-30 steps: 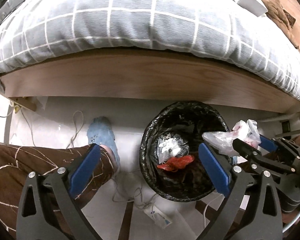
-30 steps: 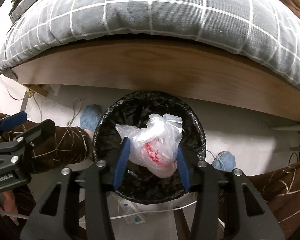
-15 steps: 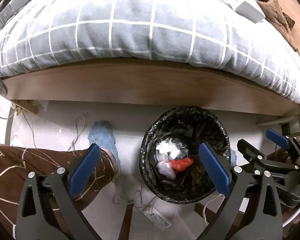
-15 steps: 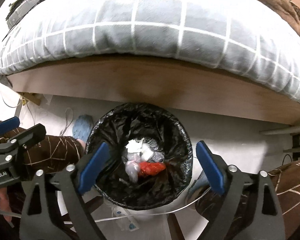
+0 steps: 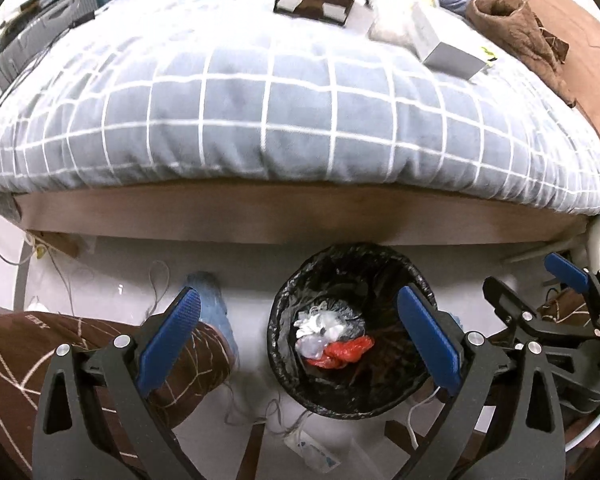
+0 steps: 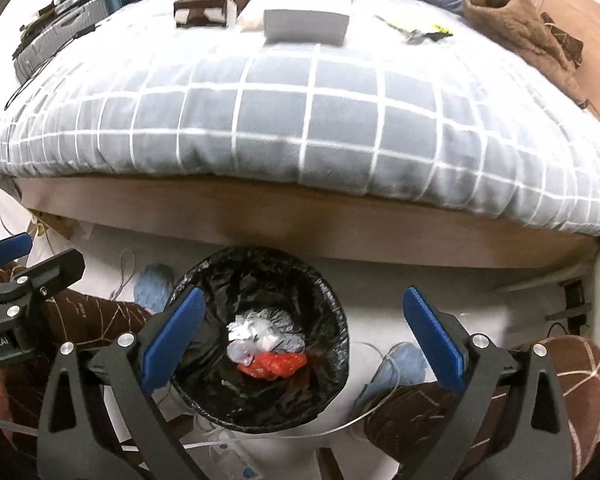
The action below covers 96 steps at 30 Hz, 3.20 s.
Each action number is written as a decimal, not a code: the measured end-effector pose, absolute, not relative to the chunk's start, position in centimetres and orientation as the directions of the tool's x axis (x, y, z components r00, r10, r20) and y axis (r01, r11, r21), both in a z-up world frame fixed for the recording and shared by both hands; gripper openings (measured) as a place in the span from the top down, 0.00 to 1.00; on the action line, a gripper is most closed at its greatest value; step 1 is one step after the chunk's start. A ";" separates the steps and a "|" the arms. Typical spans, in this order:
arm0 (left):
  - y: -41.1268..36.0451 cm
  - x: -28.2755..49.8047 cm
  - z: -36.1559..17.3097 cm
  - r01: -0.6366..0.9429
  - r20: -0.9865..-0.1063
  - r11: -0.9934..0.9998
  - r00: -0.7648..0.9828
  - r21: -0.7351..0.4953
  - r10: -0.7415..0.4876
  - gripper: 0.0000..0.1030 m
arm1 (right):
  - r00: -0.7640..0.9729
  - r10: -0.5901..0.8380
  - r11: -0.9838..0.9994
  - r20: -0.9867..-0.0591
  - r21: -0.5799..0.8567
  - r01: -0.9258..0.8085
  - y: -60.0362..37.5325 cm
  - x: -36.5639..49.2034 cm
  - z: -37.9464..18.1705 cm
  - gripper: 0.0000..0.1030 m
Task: Collect trash
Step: 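Move both open tools back up over the trash on the bed, then grasp the white box with the left tool while the right tool grasps the yellow snack wrapper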
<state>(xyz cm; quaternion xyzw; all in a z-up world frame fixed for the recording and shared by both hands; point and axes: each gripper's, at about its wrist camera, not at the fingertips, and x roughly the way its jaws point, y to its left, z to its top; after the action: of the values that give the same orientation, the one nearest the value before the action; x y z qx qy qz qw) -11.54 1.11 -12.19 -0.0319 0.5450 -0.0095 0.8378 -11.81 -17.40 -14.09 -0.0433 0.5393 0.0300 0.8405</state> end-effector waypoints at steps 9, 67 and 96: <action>-0.7 -10.7 -9.7 0.011 -0.887 0.999 0.460 -0.036 -0.037 0.06 | 0.494 -0.015 0.998 -0.869 -0.045 -0.049 -20.0 -11.2 -11.2 0.07; -14.2 11.5 -7.0 -0.056 -0.873 0.998 0.487 -0.015 0.014 0.21 | 0.516 0.063 0.972 -0.854 -0.065 -0.227 -30.2 23.3 -12.5 0.07; -14.3 11.3 -7.1 -0.009 -0.861 0.998 0.507 -0.055 -0.043 0.32 | 0.497 0.106 0.984 -0.861 0.019 -0.178 -30.8 22.9 -14.1 0.84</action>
<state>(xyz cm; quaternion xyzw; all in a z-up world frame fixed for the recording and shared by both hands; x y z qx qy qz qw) 11.34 -14.27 -7.12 -0.0262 0.4962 -0.0099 0.8678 22.93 -30.83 -14.09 -0.0362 0.4948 0.0822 0.8643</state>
